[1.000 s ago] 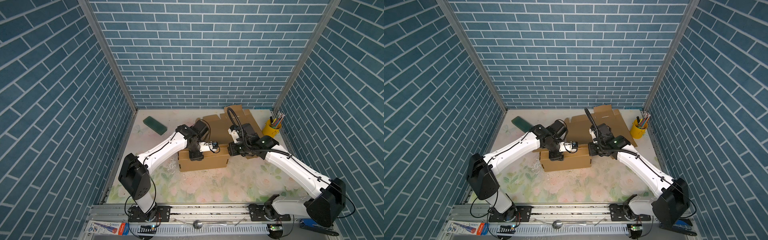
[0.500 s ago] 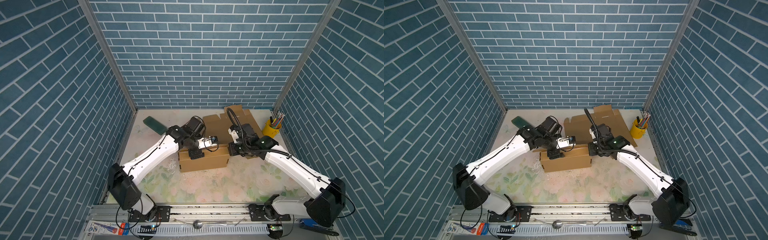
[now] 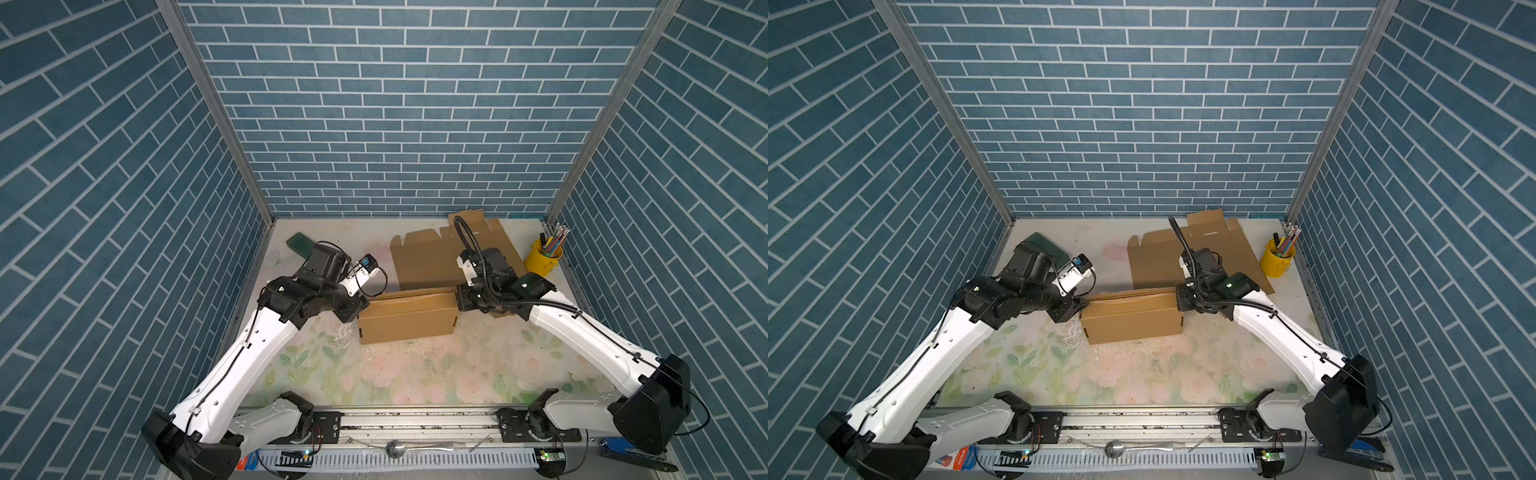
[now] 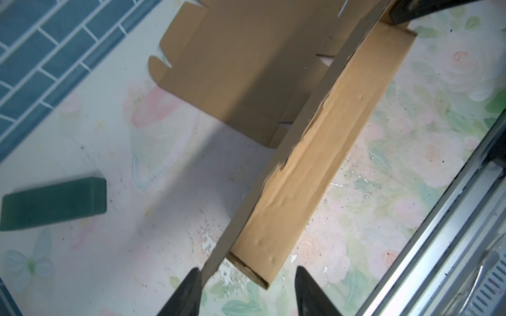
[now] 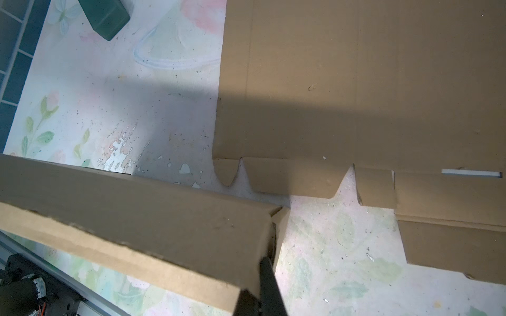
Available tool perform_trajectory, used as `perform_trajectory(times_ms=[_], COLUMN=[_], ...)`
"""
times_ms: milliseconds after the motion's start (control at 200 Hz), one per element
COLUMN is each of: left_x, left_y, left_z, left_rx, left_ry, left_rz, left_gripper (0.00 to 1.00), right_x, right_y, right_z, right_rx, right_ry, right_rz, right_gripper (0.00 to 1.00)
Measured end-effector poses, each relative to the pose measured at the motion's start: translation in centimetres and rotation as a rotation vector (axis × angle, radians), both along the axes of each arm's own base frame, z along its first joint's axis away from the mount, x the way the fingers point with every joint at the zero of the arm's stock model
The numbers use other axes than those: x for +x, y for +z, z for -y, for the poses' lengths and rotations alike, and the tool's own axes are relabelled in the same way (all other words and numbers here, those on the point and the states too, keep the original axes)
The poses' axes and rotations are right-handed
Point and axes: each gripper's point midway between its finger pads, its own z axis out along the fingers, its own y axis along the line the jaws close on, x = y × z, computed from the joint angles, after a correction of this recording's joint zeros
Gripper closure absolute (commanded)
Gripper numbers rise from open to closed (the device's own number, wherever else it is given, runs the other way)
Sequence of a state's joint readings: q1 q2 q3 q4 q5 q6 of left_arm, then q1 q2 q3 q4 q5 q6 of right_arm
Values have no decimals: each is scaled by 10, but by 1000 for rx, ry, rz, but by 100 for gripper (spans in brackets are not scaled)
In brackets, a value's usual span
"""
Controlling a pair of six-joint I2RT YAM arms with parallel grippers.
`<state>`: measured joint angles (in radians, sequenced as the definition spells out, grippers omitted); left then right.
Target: Fold the paper box
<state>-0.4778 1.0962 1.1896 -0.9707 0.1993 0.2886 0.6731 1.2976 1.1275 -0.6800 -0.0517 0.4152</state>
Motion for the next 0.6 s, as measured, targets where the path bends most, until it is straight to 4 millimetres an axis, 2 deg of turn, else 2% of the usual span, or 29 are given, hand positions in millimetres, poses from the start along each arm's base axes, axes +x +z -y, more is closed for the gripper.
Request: perform_trajectory(times_ms=[75, 165, 485, 600], left_x=[-5, -1, 20, 25], left_y=[-11, -17, -31, -31], left_z=[-10, -19, -25, -27], left_rx=[13, 19, 56, 71], left_ry=[38, 87, 123, 123], left_rz=[-37, -57, -90, -85], left_gripper=[47, 48, 54, 52], right_x=[0, 1, 0, -1], right_y=[-1, 0, 0, 0], right_z=[0, 0, -1, -1], right_rx=[0, 1, 0, 0], right_ry=[0, 0, 2, 3], right_rz=[1, 3, 6, 6], right_gripper=[100, 100, 100, 100])
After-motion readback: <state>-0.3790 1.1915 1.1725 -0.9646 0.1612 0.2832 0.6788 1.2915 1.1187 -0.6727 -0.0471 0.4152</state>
